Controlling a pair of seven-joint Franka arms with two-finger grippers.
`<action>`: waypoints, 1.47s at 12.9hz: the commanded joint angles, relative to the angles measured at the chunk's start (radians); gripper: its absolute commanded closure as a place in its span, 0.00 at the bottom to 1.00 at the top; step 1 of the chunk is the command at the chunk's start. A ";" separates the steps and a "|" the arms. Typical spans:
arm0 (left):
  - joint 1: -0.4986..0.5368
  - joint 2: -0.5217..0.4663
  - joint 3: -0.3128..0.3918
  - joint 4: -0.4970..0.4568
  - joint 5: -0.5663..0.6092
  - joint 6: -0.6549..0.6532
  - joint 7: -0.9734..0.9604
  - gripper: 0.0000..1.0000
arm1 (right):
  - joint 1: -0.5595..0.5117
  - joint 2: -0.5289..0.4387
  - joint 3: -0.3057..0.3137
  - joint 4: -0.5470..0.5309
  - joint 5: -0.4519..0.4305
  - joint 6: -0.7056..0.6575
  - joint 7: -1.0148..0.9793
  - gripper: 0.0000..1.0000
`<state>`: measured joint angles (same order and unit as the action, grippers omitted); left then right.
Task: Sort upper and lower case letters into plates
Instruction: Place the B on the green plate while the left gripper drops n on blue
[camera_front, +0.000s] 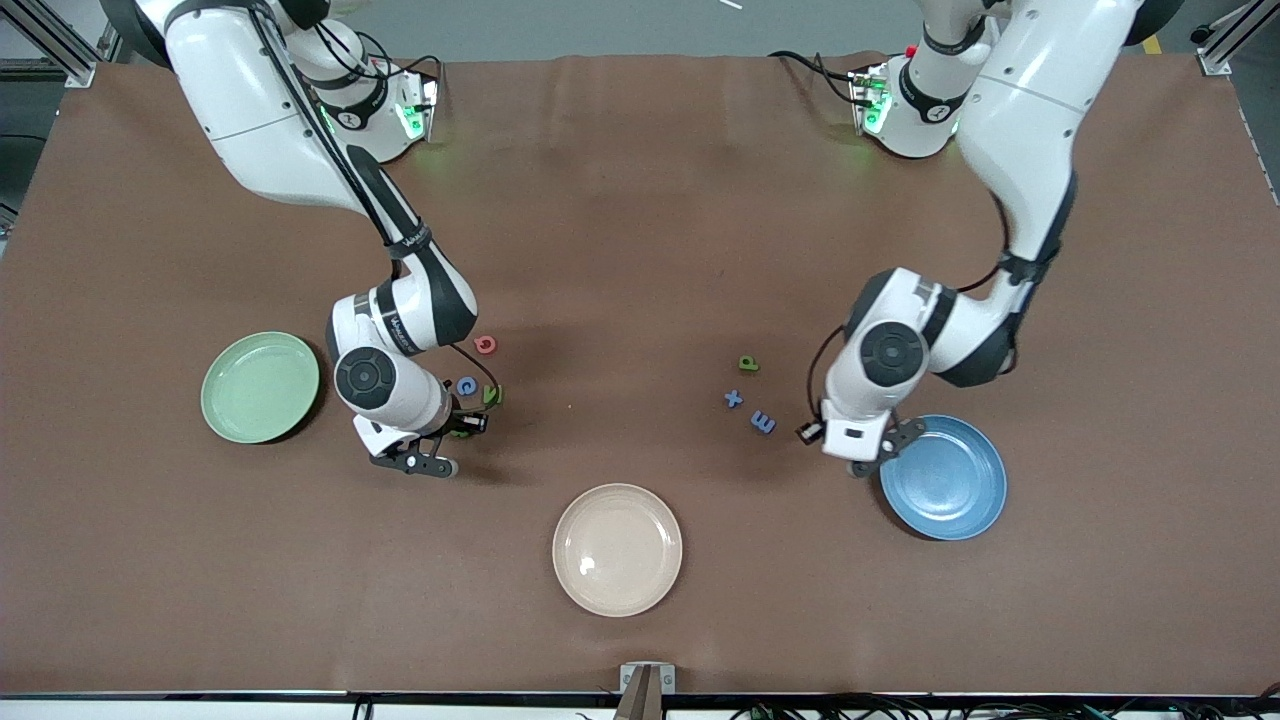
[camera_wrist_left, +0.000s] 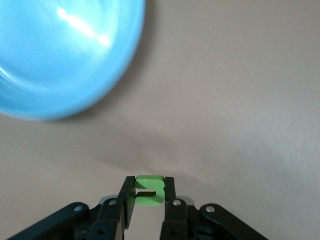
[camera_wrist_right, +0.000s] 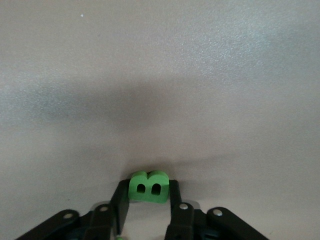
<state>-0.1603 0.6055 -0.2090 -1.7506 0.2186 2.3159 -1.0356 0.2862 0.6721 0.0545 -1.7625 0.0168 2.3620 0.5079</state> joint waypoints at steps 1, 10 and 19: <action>0.117 -0.029 -0.006 -0.006 0.027 -0.018 0.167 0.98 | -0.005 0.012 -0.002 0.008 0.022 0.013 0.014 0.81; 0.240 0.004 -0.003 -0.003 0.090 -0.009 0.345 0.00 | -0.384 -0.406 -0.005 -0.202 0.020 -0.291 -0.570 0.82; 0.046 0.078 -0.098 0.086 0.079 -0.007 -0.093 0.02 | -0.644 -0.356 -0.005 -0.465 0.019 0.138 -0.956 0.80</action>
<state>-0.0562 0.6283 -0.3123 -1.7338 0.2887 2.3117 -1.0333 -0.3443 0.3130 0.0289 -2.1564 0.0213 2.3950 -0.4275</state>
